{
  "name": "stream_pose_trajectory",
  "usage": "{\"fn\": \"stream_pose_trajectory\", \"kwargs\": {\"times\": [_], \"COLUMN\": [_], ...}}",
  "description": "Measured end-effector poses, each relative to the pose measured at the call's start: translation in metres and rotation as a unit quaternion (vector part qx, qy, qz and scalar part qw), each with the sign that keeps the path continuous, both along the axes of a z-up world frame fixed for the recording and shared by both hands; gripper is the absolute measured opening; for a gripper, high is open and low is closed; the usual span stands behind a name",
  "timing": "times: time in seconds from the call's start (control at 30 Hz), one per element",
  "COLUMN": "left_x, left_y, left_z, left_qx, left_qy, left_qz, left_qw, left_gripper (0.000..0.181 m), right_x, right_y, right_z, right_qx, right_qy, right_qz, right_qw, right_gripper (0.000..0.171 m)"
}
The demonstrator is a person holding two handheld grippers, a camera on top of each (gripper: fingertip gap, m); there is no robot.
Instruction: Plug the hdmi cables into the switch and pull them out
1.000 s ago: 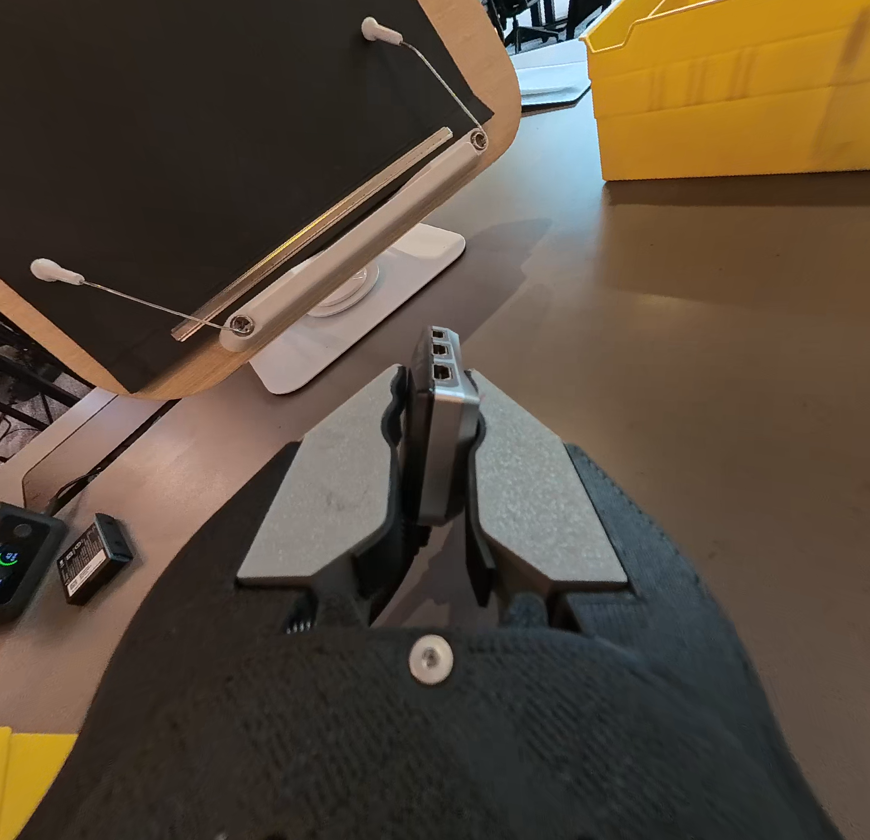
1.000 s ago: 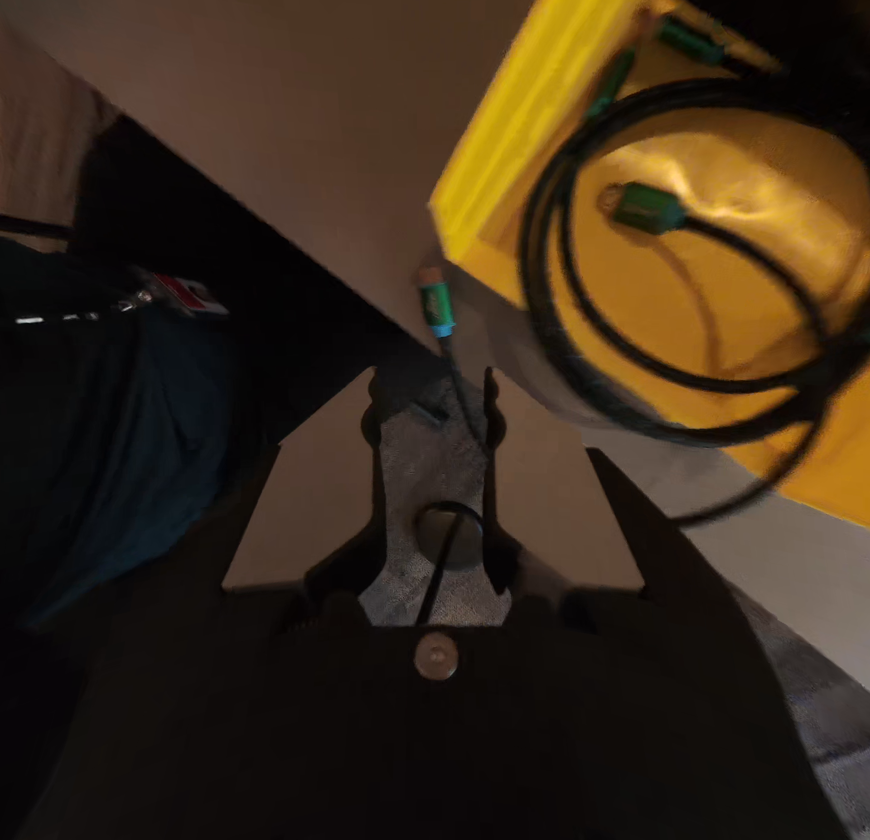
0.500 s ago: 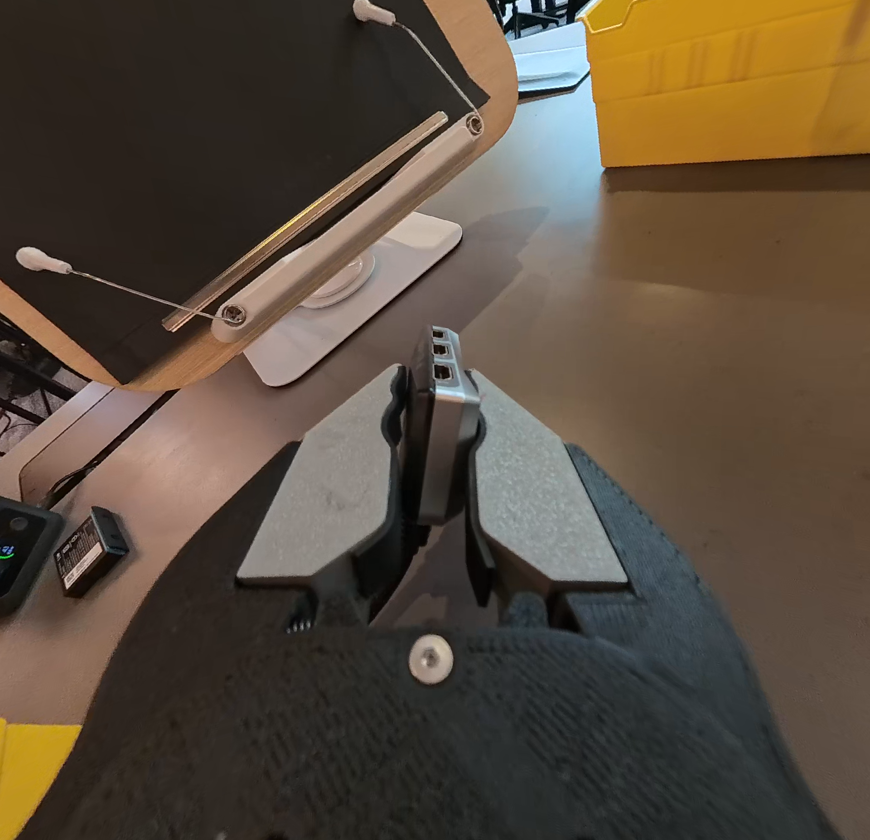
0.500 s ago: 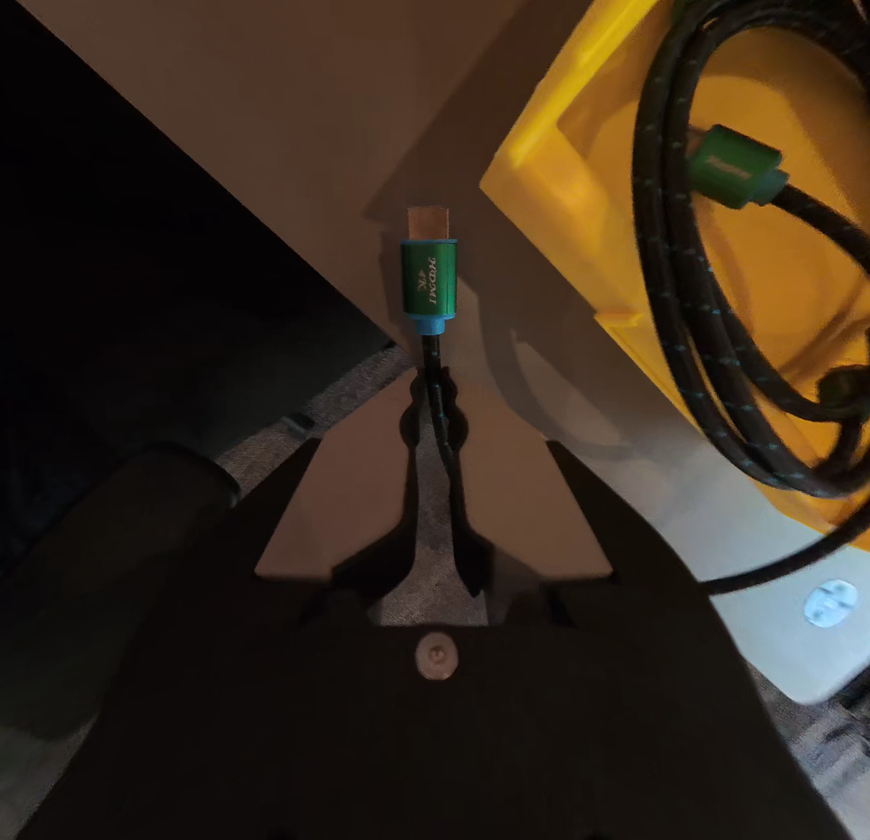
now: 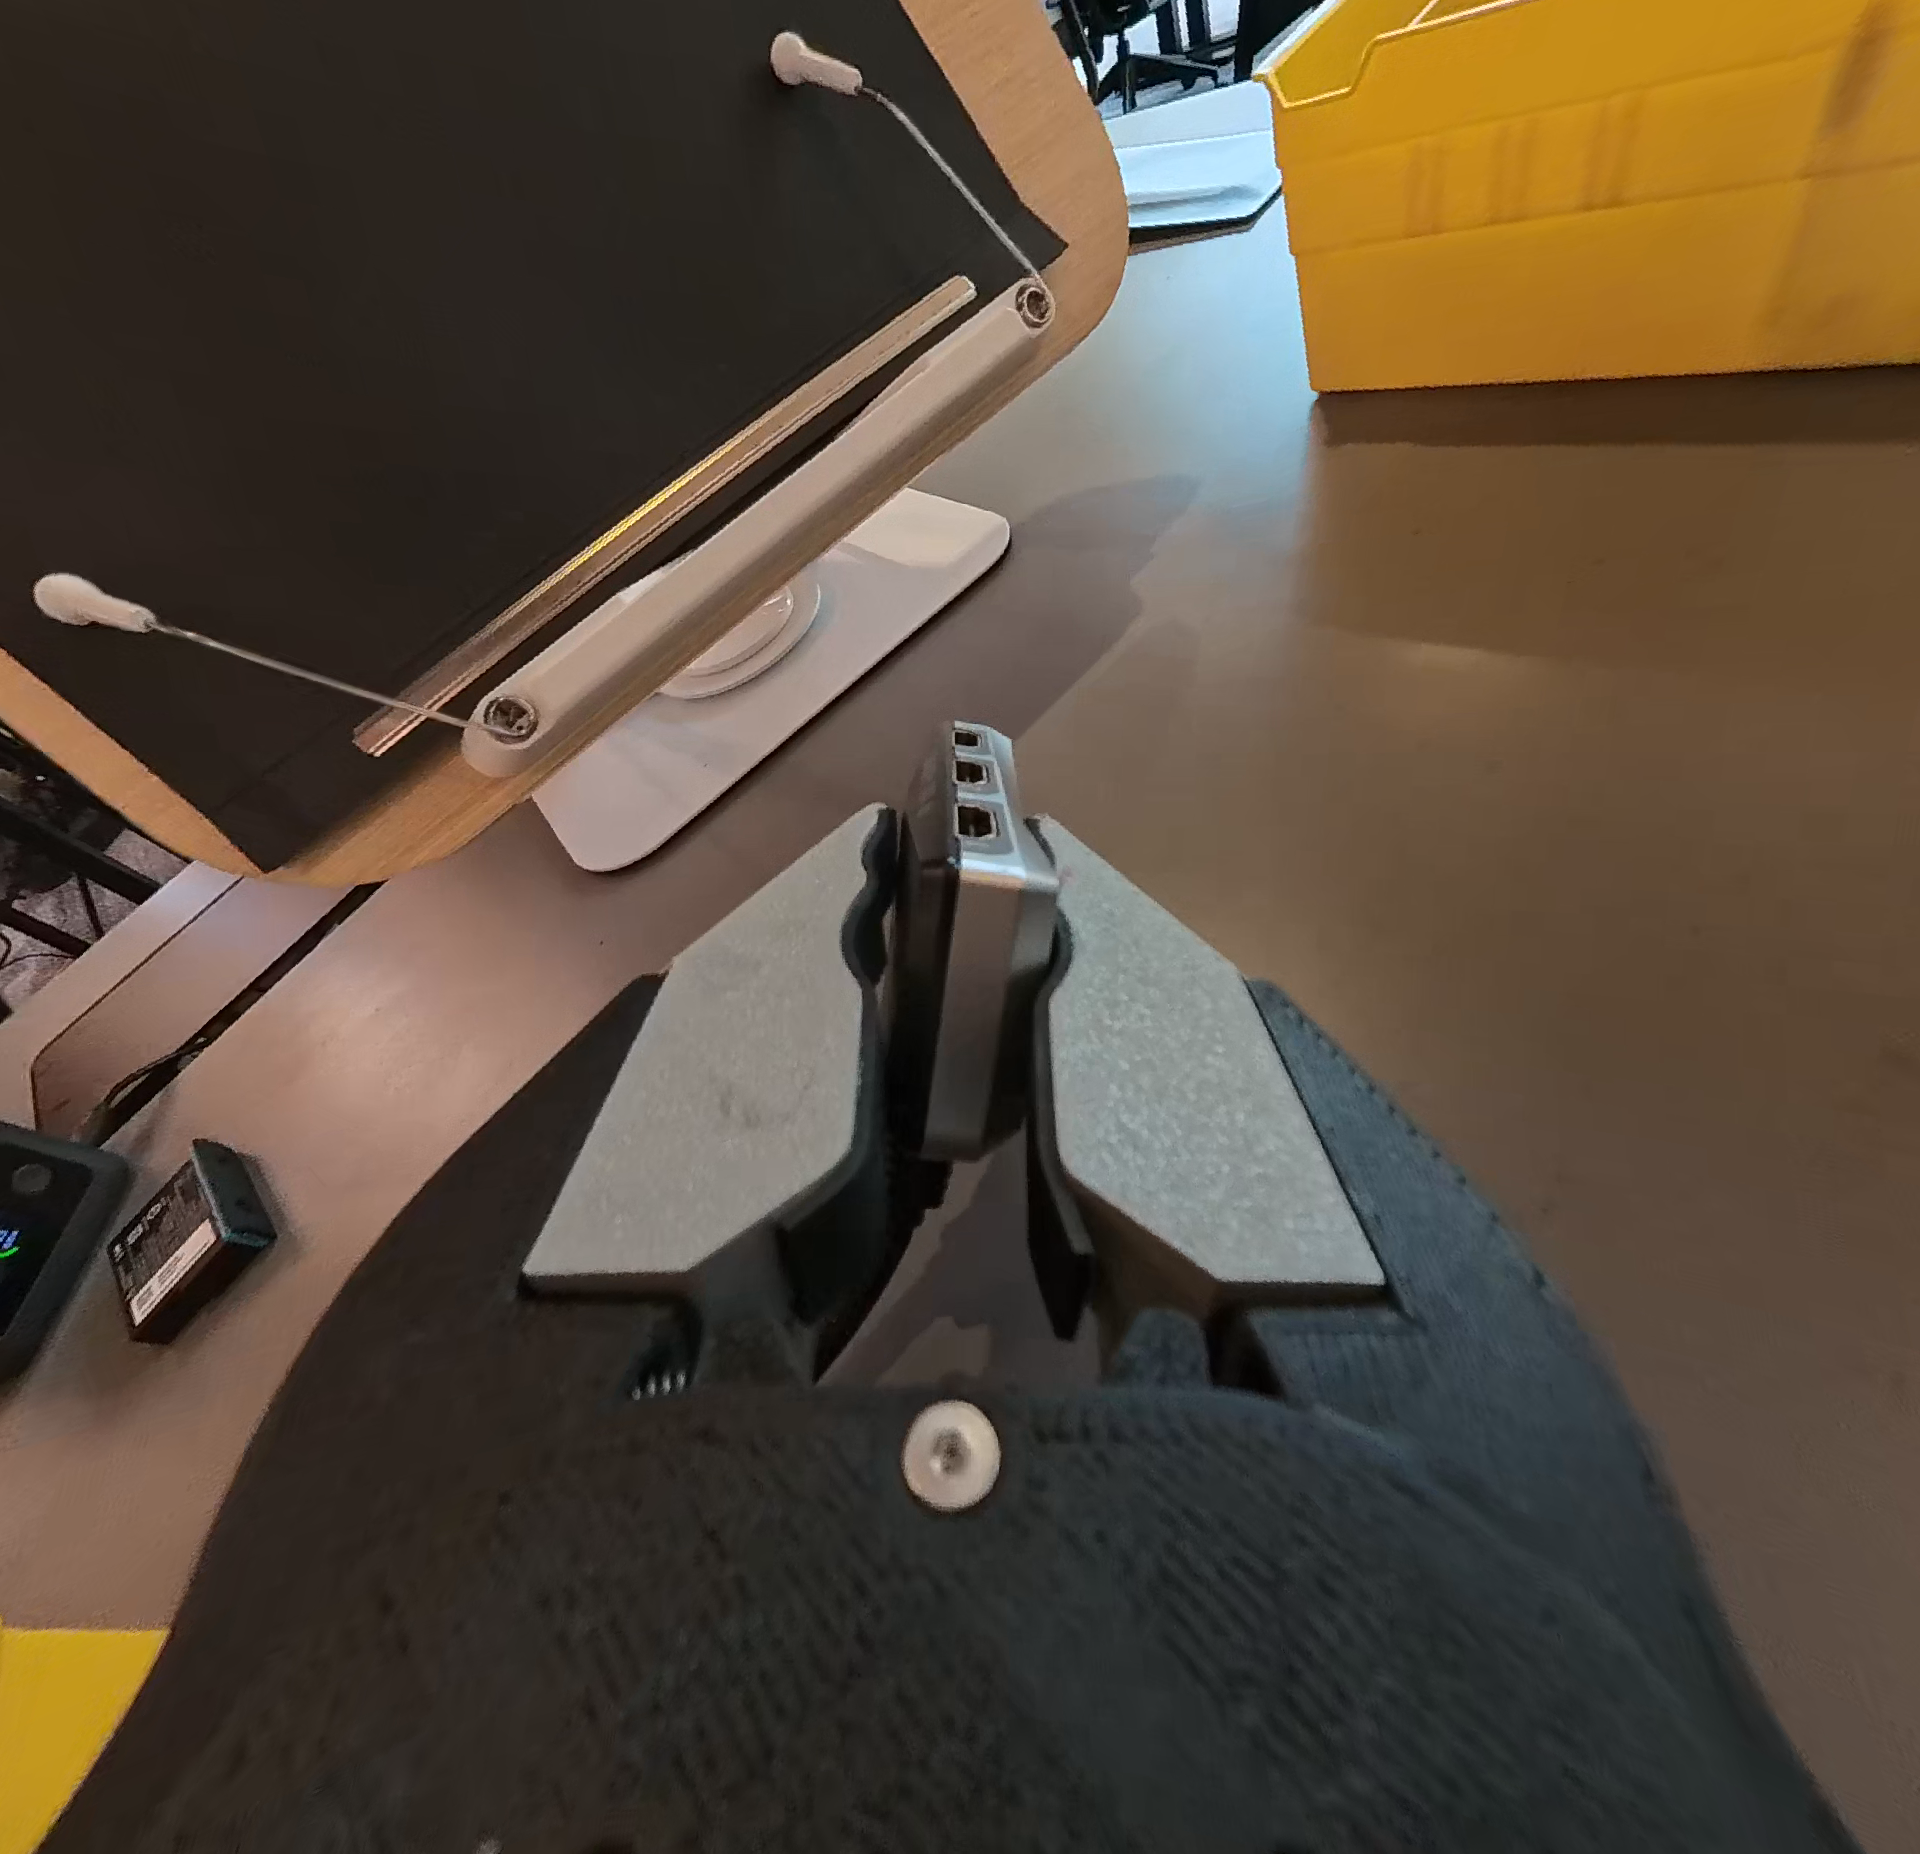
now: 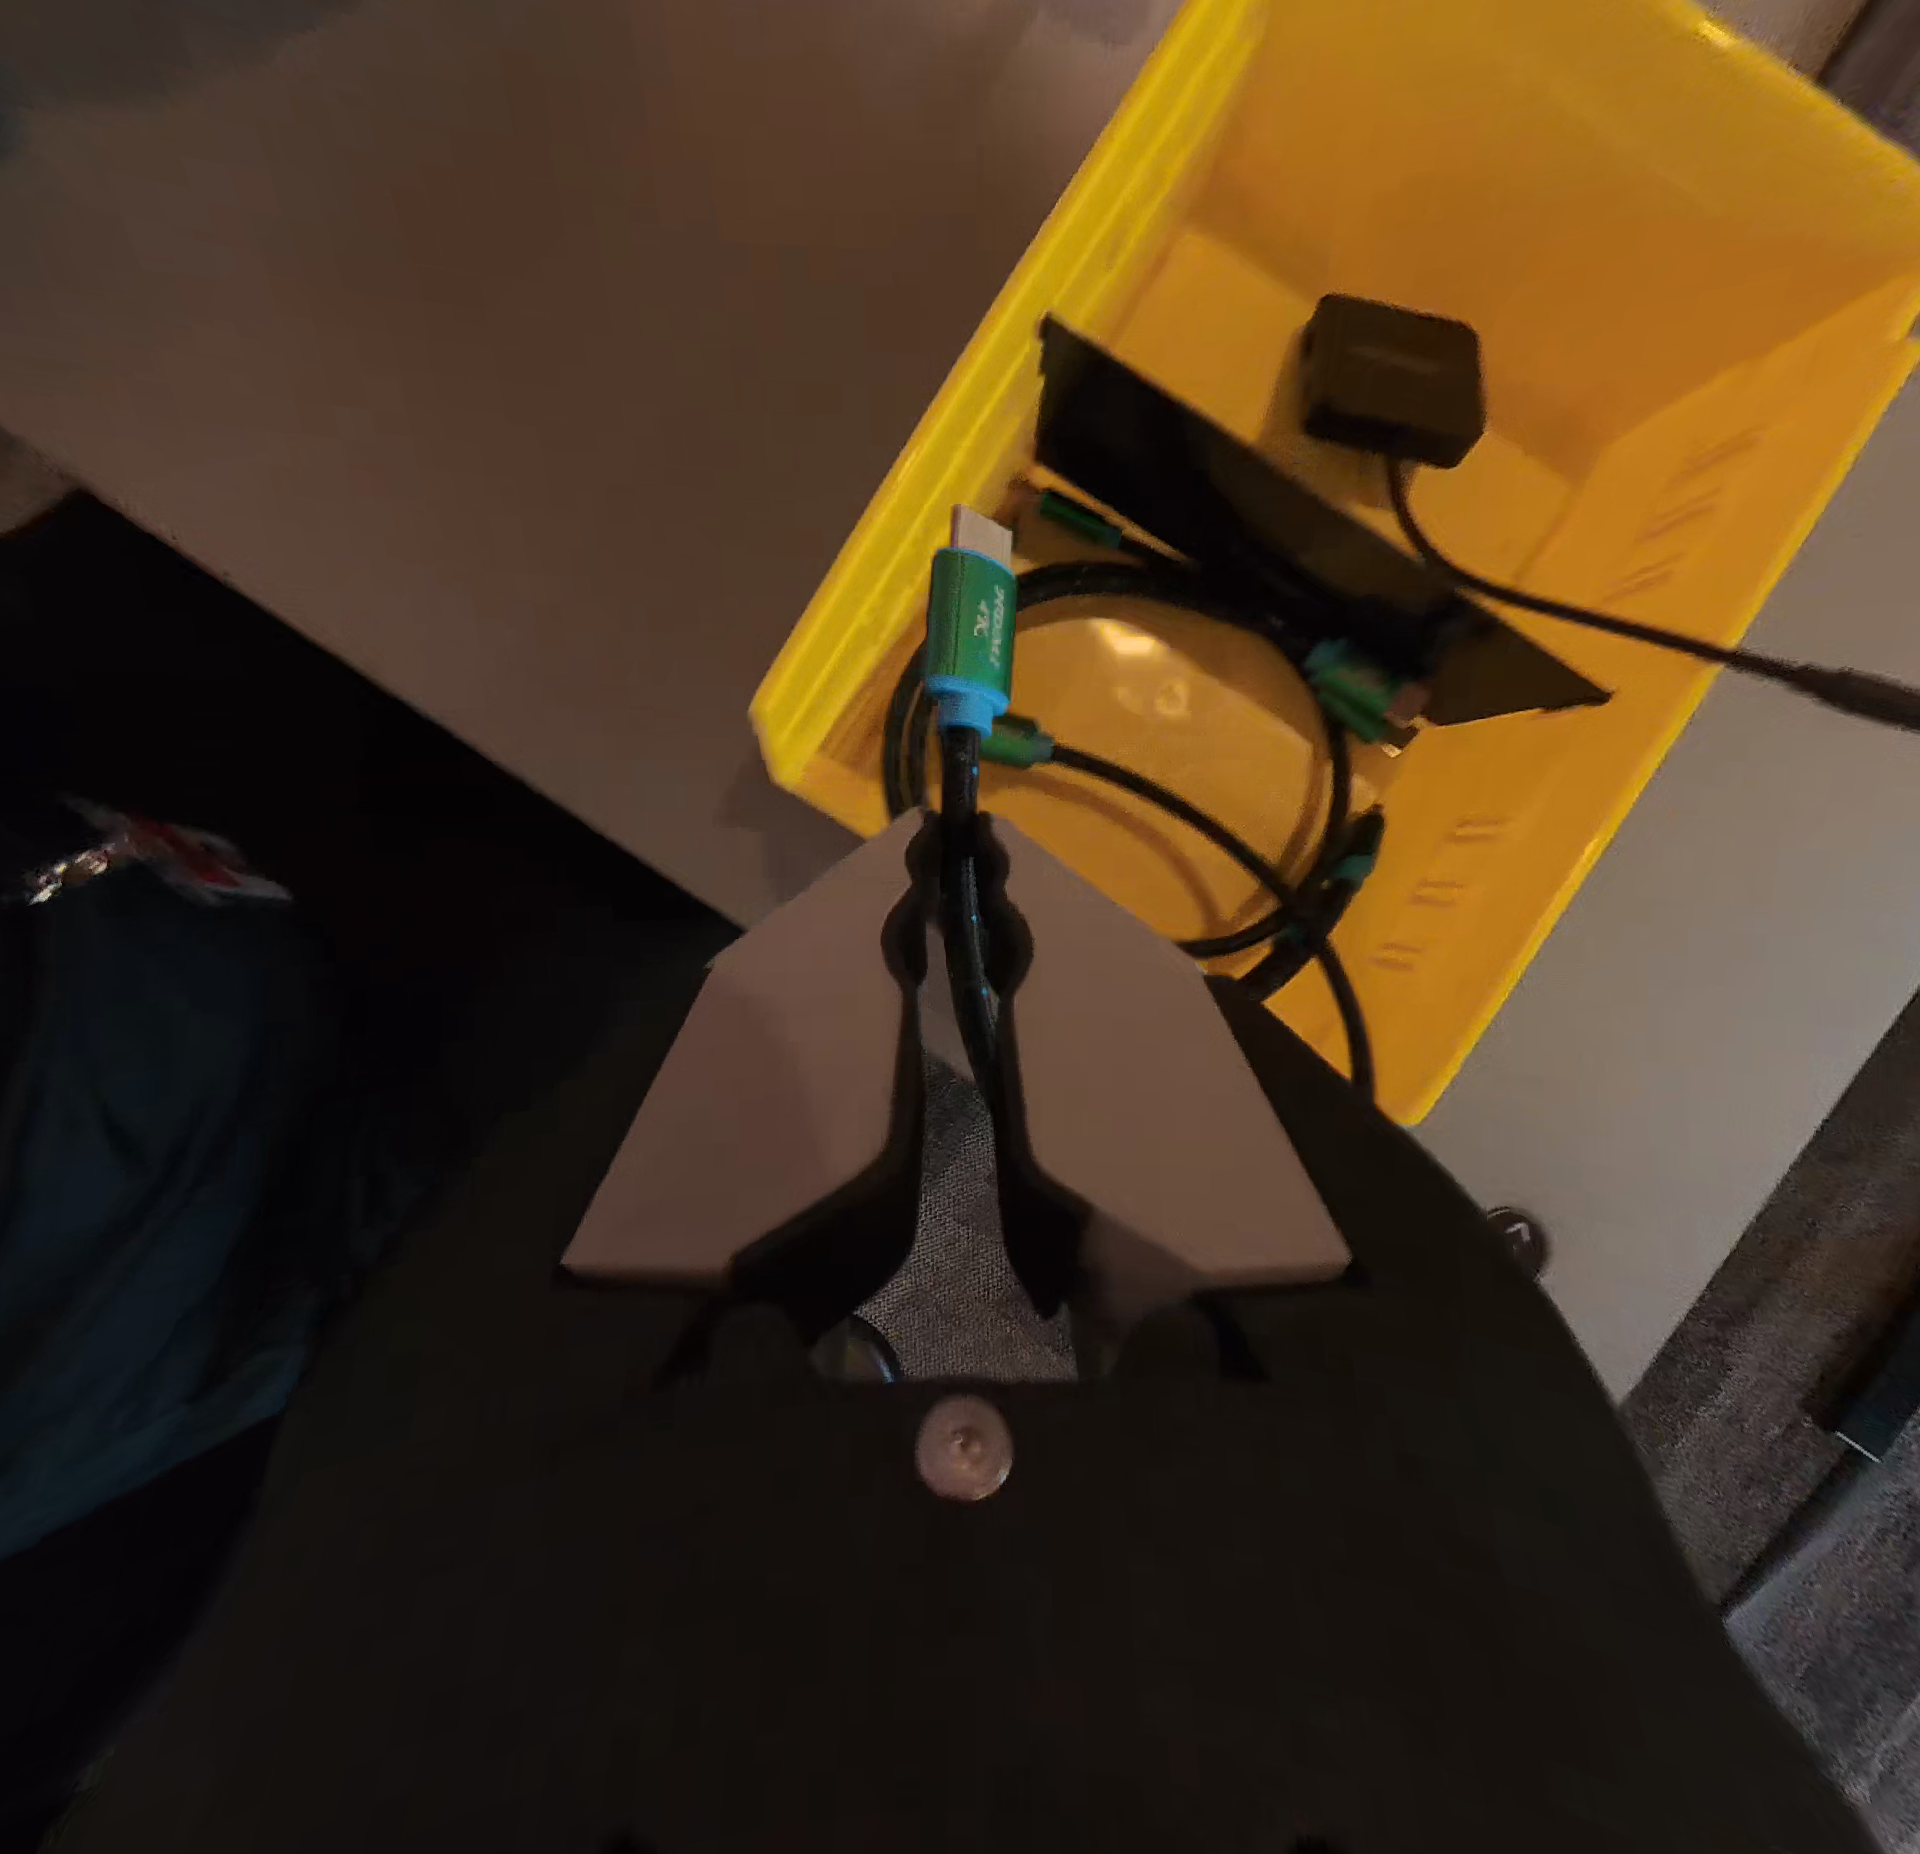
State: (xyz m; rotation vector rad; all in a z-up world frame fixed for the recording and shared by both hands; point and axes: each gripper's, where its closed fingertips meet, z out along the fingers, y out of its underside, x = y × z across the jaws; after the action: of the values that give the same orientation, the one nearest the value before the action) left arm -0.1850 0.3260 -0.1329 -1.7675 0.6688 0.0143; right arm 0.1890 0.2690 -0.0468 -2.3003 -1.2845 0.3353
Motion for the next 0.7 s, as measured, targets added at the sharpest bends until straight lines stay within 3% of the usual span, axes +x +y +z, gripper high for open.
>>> {"fn": "stream_pose_trajectory", "kwargs": {"times": [0.13, 0.27, 0.33, 0.43, 0.57, 0.7], "left_x": [0.003, 0.005, 0.012, 0.033, 0.067, 0.098], "left_y": [-0.001, -0.004, -0.007, -0.017, -0.041, -0.076], "left_z": [-0.002, 0.003, 0.011, 0.017, 0.026, 0.036], "left_qx": [-0.001, 0.005, 0.020, 0.030, 0.047, 0.048], "left_qy": [0.004, -0.007, -0.017, -0.023, -0.036, -0.074], "left_qz": [-0.004, -0.017, -0.038, -0.094, -0.200, -0.318], "left_qw": [1.000, 1.000, 0.999, 0.995, 0.978, 0.944], "left_gripper": [0.022, 0.021, 0.021, 0.021, 0.022, 0.021], "right_x": [-0.017, -0.027, -0.027, -0.031, -0.048, -0.119], "right_y": [0.037, 0.046, 0.042, 0.048, 0.074, 0.024], "right_z": [-0.038, -0.107, -0.123, -0.108, -0.049, -0.015], "right_qx": [-0.044, -0.154, -0.213, -0.196, -0.044, -0.035], "right_qy": [-0.060, -0.091, -0.086, -0.046, 0.021, 0.123], "right_qz": [-0.008, -0.034, -0.049, -0.067, -0.052, 0.081], "right_qw": [0.997, 0.983, 0.972, 0.977, 0.997, 0.989], "right_gripper": [0.003, 0.006, 0.006, 0.006, 0.026, 0.045]}}
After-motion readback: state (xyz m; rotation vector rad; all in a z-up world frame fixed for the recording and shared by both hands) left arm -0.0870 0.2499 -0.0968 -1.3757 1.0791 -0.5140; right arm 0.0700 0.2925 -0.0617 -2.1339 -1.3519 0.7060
